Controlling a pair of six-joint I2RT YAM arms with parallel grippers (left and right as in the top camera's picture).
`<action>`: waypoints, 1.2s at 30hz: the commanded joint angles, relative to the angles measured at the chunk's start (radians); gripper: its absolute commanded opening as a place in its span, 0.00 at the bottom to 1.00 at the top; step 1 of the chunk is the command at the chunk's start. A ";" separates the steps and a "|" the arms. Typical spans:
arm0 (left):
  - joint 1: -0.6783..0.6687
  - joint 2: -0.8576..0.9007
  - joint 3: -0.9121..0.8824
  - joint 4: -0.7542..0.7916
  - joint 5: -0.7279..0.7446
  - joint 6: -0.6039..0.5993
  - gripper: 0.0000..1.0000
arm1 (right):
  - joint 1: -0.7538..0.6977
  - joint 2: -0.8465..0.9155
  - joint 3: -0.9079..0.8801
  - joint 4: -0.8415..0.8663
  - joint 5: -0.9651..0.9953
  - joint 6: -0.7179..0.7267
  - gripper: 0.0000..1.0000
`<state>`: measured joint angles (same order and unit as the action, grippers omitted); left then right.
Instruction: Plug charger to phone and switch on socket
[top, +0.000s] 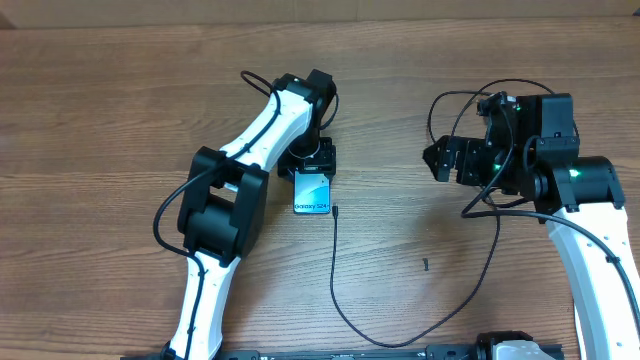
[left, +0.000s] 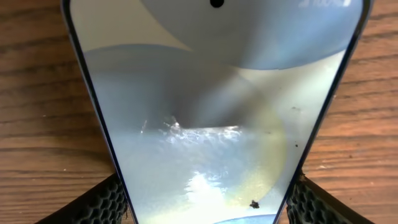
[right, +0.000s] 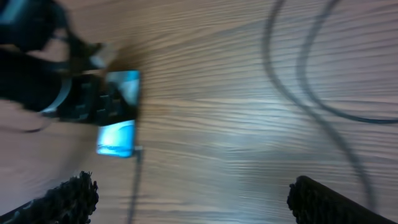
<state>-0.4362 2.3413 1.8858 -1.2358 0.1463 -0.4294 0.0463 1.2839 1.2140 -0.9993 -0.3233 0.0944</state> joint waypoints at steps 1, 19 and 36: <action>0.018 0.005 0.028 -0.005 0.101 0.056 0.68 | -0.002 0.002 0.020 -0.001 -0.175 0.018 1.00; 0.032 0.005 0.028 0.015 0.428 0.141 0.69 | 0.057 0.224 -0.095 0.169 -0.289 0.106 0.84; 0.031 0.005 0.028 0.017 0.457 0.172 0.69 | 0.266 0.434 -0.296 0.626 -0.292 0.307 0.67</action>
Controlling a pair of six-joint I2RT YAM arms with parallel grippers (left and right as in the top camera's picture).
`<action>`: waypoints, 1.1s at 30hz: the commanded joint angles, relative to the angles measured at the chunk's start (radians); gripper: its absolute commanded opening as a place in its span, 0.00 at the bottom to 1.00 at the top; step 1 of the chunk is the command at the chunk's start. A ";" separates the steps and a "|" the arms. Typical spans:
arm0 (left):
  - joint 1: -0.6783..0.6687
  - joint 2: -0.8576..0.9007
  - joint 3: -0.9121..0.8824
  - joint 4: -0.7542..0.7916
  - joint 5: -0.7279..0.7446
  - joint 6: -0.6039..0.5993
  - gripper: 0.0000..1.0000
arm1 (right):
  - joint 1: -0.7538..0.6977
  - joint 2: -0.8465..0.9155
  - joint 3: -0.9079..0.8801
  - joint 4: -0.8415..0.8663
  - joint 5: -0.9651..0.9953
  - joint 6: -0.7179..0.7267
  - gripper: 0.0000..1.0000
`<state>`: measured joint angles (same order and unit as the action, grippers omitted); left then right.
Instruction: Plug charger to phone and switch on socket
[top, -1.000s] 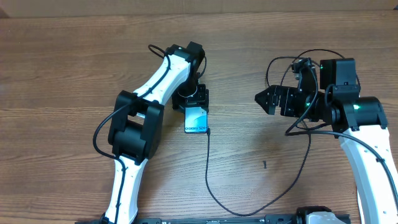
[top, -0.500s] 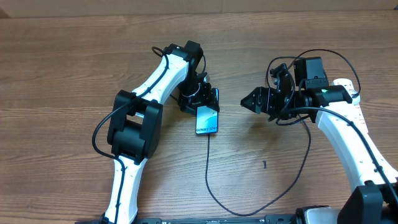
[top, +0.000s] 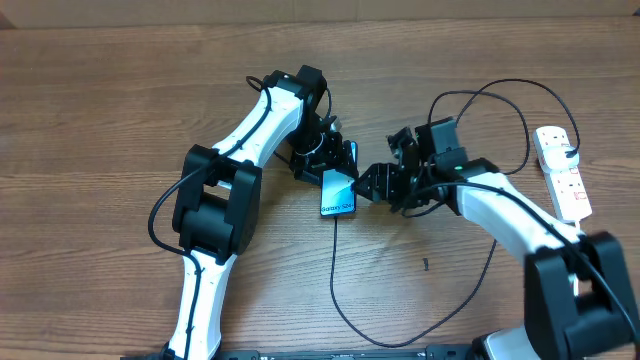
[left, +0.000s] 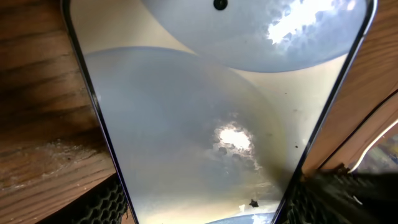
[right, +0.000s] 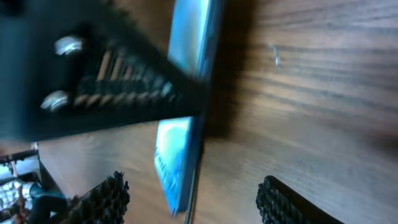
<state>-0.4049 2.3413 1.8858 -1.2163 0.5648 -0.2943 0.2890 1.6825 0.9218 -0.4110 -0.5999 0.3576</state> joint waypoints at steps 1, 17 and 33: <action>0.000 0.005 0.028 -0.002 0.039 0.037 0.69 | 0.033 0.055 -0.004 0.065 -0.026 0.043 0.67; -0.001 0.005 0.028 -0.002 0.039 0.063 0.69 | 0.097 0.154 -0.004 0.299 0.008 0.115 0.32; 0.020 0.005 0.029 -0.046 0.045 0.107 1.00 | 0.038 0.135 -0.003 0.322 -0.164 0.112 0.04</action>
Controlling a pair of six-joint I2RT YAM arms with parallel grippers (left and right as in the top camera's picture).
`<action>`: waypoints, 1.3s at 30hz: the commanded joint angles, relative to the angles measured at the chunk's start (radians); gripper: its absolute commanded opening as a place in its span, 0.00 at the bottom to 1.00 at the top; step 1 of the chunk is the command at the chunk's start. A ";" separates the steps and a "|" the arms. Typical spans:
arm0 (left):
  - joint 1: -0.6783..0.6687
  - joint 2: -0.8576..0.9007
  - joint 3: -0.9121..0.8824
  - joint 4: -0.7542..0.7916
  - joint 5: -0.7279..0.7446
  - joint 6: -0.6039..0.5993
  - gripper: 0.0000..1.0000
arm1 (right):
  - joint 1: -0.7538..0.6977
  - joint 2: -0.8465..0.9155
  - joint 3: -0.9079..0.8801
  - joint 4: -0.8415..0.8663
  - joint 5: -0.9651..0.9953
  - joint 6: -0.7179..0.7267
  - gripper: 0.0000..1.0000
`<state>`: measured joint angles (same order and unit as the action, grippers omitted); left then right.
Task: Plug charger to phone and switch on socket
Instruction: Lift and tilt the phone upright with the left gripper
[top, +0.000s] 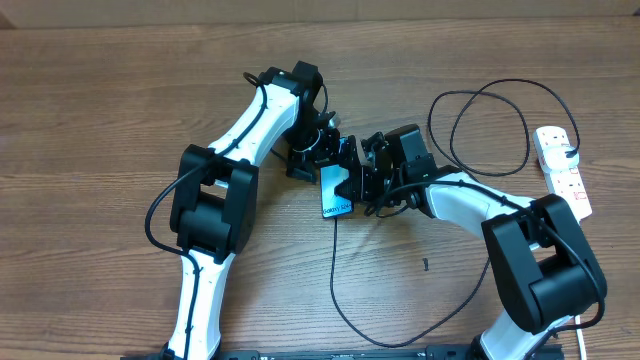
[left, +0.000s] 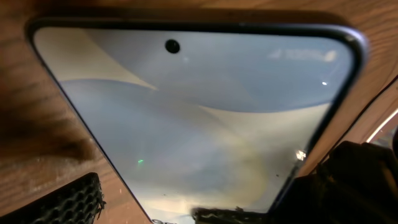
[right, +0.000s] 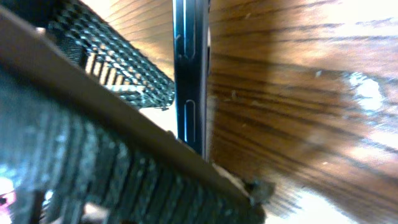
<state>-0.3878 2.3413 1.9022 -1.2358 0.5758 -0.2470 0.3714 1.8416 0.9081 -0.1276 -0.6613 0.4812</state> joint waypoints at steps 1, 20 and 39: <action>0.010 0.005 0.012 -0.028 0.053 0.076 0.99 | -0.061 -0.027 0.011 0.049 -0.161 -0.014 0.04; 0.112 0.005 0.030 0.192 0.869 0.259 0.45 | -0.157 -0.028 0.010 0.444 -0.509 0.393 0.04; 0.113 0.005 0.031 0.378 1.004 0.136 0.13 | -0.127 -0.027 0.010 0.512 -0.454 0.510 0.04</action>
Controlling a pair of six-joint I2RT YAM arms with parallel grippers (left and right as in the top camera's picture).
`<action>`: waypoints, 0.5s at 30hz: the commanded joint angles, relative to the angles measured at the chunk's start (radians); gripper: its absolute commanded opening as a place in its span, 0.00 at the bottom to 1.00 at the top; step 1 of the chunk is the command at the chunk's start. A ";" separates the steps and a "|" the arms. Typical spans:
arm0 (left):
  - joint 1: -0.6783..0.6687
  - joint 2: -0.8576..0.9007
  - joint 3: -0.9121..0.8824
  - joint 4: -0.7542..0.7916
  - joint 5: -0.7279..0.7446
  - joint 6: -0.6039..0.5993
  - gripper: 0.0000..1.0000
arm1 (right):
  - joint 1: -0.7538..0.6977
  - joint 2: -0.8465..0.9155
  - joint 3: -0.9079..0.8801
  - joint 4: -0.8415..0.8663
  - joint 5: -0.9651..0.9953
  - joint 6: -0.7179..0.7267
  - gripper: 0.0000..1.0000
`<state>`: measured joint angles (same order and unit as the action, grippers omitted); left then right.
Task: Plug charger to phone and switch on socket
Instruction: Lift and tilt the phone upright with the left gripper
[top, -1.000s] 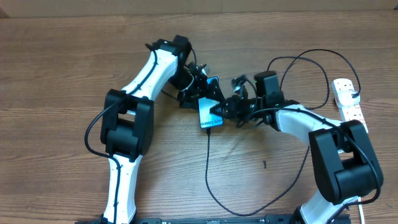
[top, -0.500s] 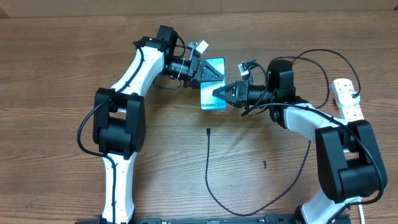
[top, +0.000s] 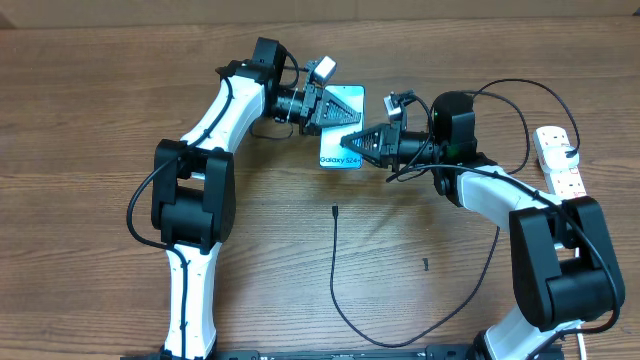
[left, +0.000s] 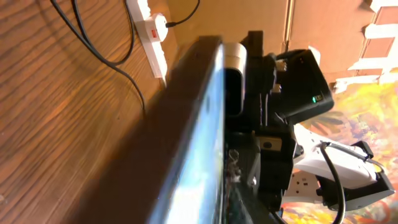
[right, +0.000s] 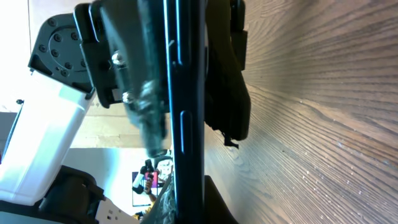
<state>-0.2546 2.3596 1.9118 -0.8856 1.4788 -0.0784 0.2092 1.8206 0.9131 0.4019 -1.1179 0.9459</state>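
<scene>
The phone (top: 336, 152), its lit screen reading Galaxy S24, is raised off the wooden table (top: 100, 120) at the back centre. My left gripper (top: 338, 108) is shut on its upper part from the left. From the right, my right gripper (top: 358, 142) is shut on its lower right side. Both wrist views show the phone edge-on (left: 208, 118) (right: 186, 93). The charger plug (top: 334, 211) lies loose on the table below the phone, and its black cable (top: 345, 312) runs toward the front. The white socket strip (top: 562, 170) lies at the right edge.
Black cable loops (top: 490, 120) lie between my right arm and the socket strip, which also shows in the left wrist view (left: 149, 37). A small dark speck (top: 425, 264) sits on the table front right.
The phone was at the table's middle, close above the plug. Now it is higher and farther back, turned flat to the overhead camera, with both grippers pinching it.
First my left gripper held the phone down by the plug while my right arm was off to the right. Then my right gripper was at the phone's right side, then closed in against it. Now both hold it raised, away from the plug.
</scene>
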 joint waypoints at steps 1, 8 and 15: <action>-0.020 -0.013 0.021 0.037 0.101 -0.039 0.10 | 0.035 -0.006 0.005 -0.018 0.003 0.046 0.04; -0.020 -0.013 0.021 0.049 0.068 -0.041 0.04 | 0.035 -0.006 0.005 -0.032 0.018 0.045 0.04; -0.019 -0.013 0.021 -0.002 -0.283 -0.100 0.04 | 0.018 -0.006 0.005 -0.082 0.017 -0.056 0.68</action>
<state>-0.2676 2.3604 1.9121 -0.8650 1.3838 -0.1368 0.2321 1.8160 0.9195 0.3344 -1.1027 0.9344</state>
